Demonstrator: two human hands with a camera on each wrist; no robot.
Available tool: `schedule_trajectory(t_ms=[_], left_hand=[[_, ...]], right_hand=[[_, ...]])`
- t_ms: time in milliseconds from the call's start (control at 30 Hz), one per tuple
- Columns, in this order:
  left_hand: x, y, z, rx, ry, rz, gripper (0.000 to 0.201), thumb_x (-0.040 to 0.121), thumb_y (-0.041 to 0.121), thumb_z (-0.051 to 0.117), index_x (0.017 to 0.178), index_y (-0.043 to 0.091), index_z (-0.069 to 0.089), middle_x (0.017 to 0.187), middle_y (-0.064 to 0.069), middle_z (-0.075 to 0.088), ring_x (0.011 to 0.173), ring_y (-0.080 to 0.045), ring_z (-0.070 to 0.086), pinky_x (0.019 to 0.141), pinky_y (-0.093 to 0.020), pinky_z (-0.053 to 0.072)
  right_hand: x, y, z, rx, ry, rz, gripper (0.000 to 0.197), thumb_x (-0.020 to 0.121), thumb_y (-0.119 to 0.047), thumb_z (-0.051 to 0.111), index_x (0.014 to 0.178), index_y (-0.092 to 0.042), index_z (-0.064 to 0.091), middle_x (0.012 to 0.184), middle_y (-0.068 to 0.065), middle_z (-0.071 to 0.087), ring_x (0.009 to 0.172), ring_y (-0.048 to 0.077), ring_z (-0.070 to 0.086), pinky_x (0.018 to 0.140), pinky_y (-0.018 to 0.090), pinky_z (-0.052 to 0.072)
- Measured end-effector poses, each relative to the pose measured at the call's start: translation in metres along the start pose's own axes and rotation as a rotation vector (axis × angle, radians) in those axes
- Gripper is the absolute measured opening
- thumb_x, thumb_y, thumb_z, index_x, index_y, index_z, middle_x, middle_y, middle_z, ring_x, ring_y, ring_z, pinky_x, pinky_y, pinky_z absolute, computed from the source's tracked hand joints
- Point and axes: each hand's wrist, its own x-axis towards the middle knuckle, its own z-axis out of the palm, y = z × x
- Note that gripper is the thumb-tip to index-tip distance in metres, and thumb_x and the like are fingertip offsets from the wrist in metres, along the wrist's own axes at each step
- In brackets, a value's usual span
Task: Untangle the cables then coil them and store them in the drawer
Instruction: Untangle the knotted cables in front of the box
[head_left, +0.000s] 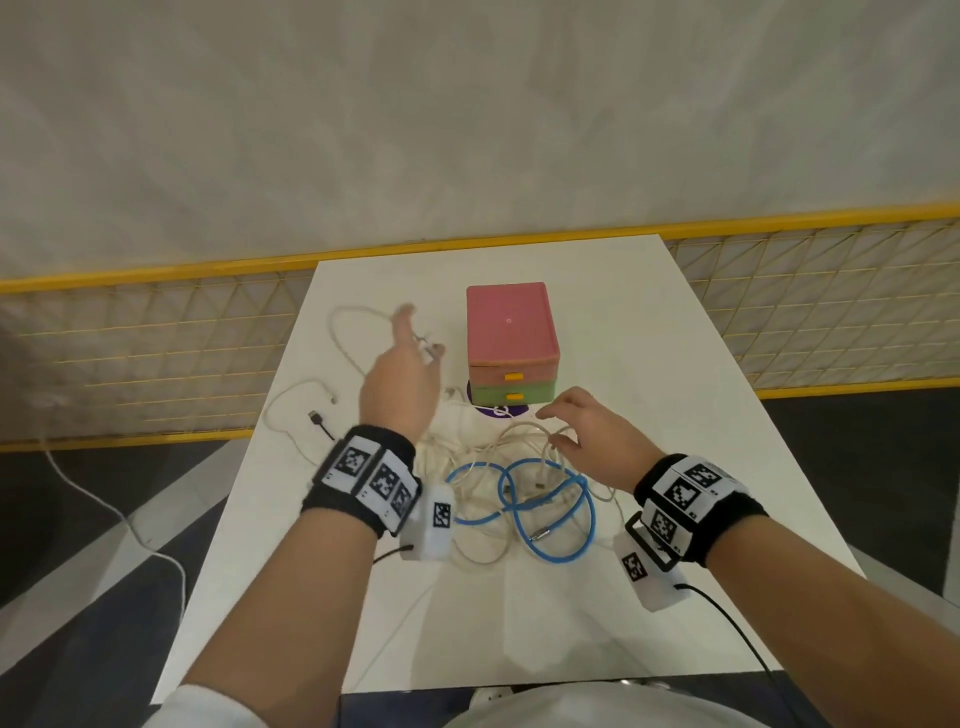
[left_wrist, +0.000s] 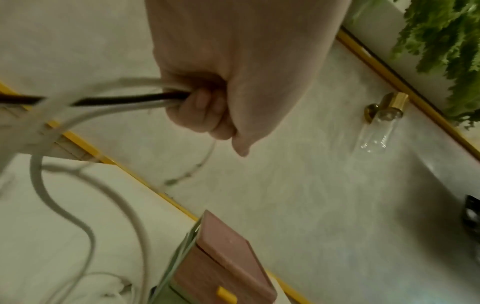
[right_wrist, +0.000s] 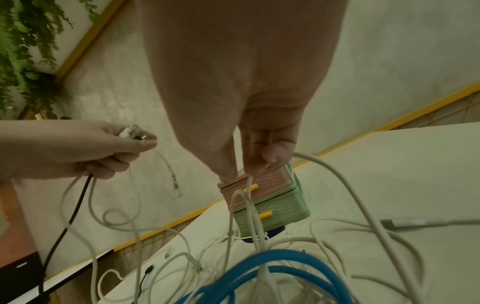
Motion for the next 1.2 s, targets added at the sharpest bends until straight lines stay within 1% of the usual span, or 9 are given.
schedule_trajectory(t_ms=[67, 200, 367, 533, 667, 833, 967, 1067, 1200], left_hand=[[0.005, -0.004, -0.007, -0.068, 0.023, -0.003, 0.066, 0.098, 0.036, 0.051, 0.151, 0.026, 0.012, 0.102, -0.023, 0.068, 0.088, -0.039, 0.065, 0.07, -0.034, 0.043], [-0.001, -0.001, 0.001, -0.161, -0.047, 0.041, 0.03, 0.1, 0.043, 0.041, 0.116, 0.018, 0.045, 0.062, -0.003, 0.054, 0.062, -0.026, 0.057, 0.058, -0.032, 0.038], [-0.01, -0.003, 0.017, -0.274, -0.074, -0.006, 0.028, 0.103, 0.038, 0.037, 0.103, 0.011, 0.045, 0.058, 0.004, 0.044, 0.051, -0.013, 0.043, 0.05, -0.031, 0.031], [-0.014, 0.003, 0.024, -0.404, -0.149, -0.052, 0.027, 0.101, 0.037, 0.042, 0.104, 0.01, 0.047, 0.065, 0.007, 0.046, 0.056, -0.009, 0.042, 0.053, -0.026, 0.034], [-0.011, 0.011, 0.033, -0.557, -0.217, -0.116, 0.024, 0.095, 0.036, 0.056, 0.106, 0.015, 0.053, 0.079, 0.012, 0.053, 0.064, -0.004, 0.047, 0.059, -0.024, 0.037], [-0.005, 0.023, 0.037, -0.788, -0.284, -0.22, 0.029, 0.102, 0.037, 0.04, 0.118, 0.015, 0.053, 0.082, 0.002, 0.059, 0.058, -0.006, 0.047, 0.054, -0.021, 0.038], [0.003, 0.025, 0.041, -0.901, -0.241, -0.285, 0.031, 0.104, 0.033, 0.039, 0.124, 0.013, 0.05, 0.089, -0.004, 0.062, 0.051, 0.0, 0.051, 0.048, -0.016, 0.041], [0.005, 0.027, 0.037, -0.997, -0.254, -0.263, 0.038, 0.103, 0.033, 0.042, 0.126, 0.004, 0.051, 0.075, 0.0, 0.056, 0.047, -0.002, 0.045, 0.046, -0.015, 0.037], [0.003, 0.04, 0.025, -1.079, -0.361, -0.174, 0.034, 0.102, 0.036, 0.042, 0.111, 0.008, 0.06, 0.066, 0.006, 0.048, 0.054, -0.005, 0.04, 0.05, -0.016, 0.036]], right_hand=[[0.001, 0.0, 0.002, -0.071, -0.015, 0.035, 0.033, 0.095, -0.019, 0.049, 0.127, -0.019, 0.053, 0.128, 0.001, 0.048, 0.091, 0.022, 0.063, 0.082, 0.032, 0.049], [0.003, 0.0, 0.001, -0.344, -0.072, 0.102, 0.03, 0.096, -0.021, 0.042, 0.123, -0.023, 0.055, 0.117, 0.002, 0.055, 0.09, 0.027, 0.064, 0.073, 0.036, 0.052], [0.006, 0.006, -0.007, -0.556, -0.063, 0.168, 0.025, 0.095, -0.017, 0.039, 0.102, -0.015, 0.062, 0.094, 0.004, 0.068, 0.077, 0.026, 0.064, 0.058, 0.028, 0.038], [0.005, -0.005, -0.017, -0.372, 0.14, 0.193, 0.019, 0.098, -0.021, 0.033, 0.103, -0.006, 0.044, 0.07, 0.009, 0.062, 0.052, 0.029, 0.046, 0.049, 0.03, 0.034], [0.005, -0.022, -0.018, -0.049, 0.243, 0.044, 0.014, 0.099, -0.023, 0.033, 0.107, -0.012, 0.036, 0.052, 0.001, 0.051, 0.04, 0.021, 0.045, 0.04, 0.031, 0.032], [0.001, -0.039, -0.016, 0.111, 0.138, -0.09, 0.008, 0.099, -0.026, 0.031, 0.106, -0.021, 0.031, 0.062, 0.006, 0.065, 0.05, 0.027, 0.059, 0.054, 0.046, 0.051], [-0.003, -0.045, -0.013, 0.122, 0.085, -0.132, 0.01, 0.1, -0.027, 0.031, 0.108, -0.021, 0.031, 0.068, -0.002, 0.068, 0.053, 0.025, 0.06, 0.058, 0.046, 0.052], [-0.005, -0.047, -0.011, 0.119, 0.014, -0.144, 0.015, 0.101, -0.031, 0.03, 0.11, -0.02, 0.034, 0.071, -0.005, 0.068, 0.059, 0.021, 0.061, 0.063, 0.042, 0.052], [-0.006, -0.05, -0.009, 0.107, -0.04, -0.164, 0.023, 0.102, -0.028, 0.026, 0.109, -0.012, 0.041, 0.077, -0.003, 0.069, 0.07, 0.023, 0.062, 0.071, 0.038, 0.05]])
